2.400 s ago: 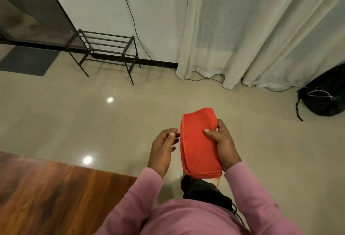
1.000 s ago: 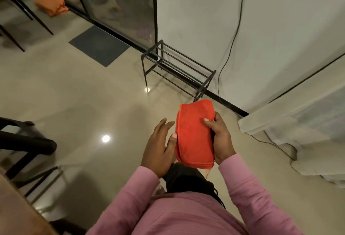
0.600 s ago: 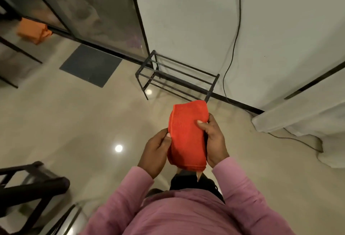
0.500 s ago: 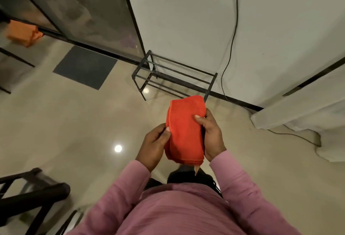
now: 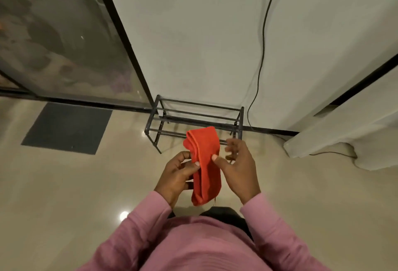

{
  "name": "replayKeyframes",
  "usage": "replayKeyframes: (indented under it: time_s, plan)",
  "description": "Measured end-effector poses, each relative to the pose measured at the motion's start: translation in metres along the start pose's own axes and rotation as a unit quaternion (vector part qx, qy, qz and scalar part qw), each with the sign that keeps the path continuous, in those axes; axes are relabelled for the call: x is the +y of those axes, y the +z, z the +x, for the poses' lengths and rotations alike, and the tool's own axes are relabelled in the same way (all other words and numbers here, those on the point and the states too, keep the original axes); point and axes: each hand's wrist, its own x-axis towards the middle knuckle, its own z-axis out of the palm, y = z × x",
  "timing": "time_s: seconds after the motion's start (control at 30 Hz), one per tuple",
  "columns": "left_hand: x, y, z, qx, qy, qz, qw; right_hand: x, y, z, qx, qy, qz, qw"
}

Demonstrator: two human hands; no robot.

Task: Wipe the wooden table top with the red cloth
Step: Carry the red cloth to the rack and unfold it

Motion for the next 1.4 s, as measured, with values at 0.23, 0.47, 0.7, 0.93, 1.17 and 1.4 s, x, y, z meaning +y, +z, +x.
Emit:
replayKeyframes:
  time_s: [0.23,0.47,0.7,0.93,1.17,1.4]
  plan:
    - [0.036,-0.061,0.021,-0.07,0.046,0.075,0.994,-0.039,0.08,-0.015,-0.034,0.013,0.027,0.999]
    - [0.05,-0.074,0.03,-0.099,0.018,0.064,0.993,-0.054,0.086,-0.004,-0.011,0.021,0.016,1.0]
    - [0.057,-0.073,0.042,-0.07,0.048,0.107,0.991,-0.06,0.093,0.001,-0.001,0.024,0.009,1.0]
    - [0.061,-0.096,0.064,0.106,0.036,0.063,0.992,-0.053,0.062,0.019,0.074,0.129,0.168,0.975]
    - [0.065,-0.111,0.078,0.114,-0.005,0.018,0.993,-0.049,0.047,0.024,0.052,0.108,0.188,0.975]
    - [0.051,-0.106,0.08,0.102,0.056,0.166,0.979,-0.055,0.052,0.023,0.044,0.054,0.171,0.983]
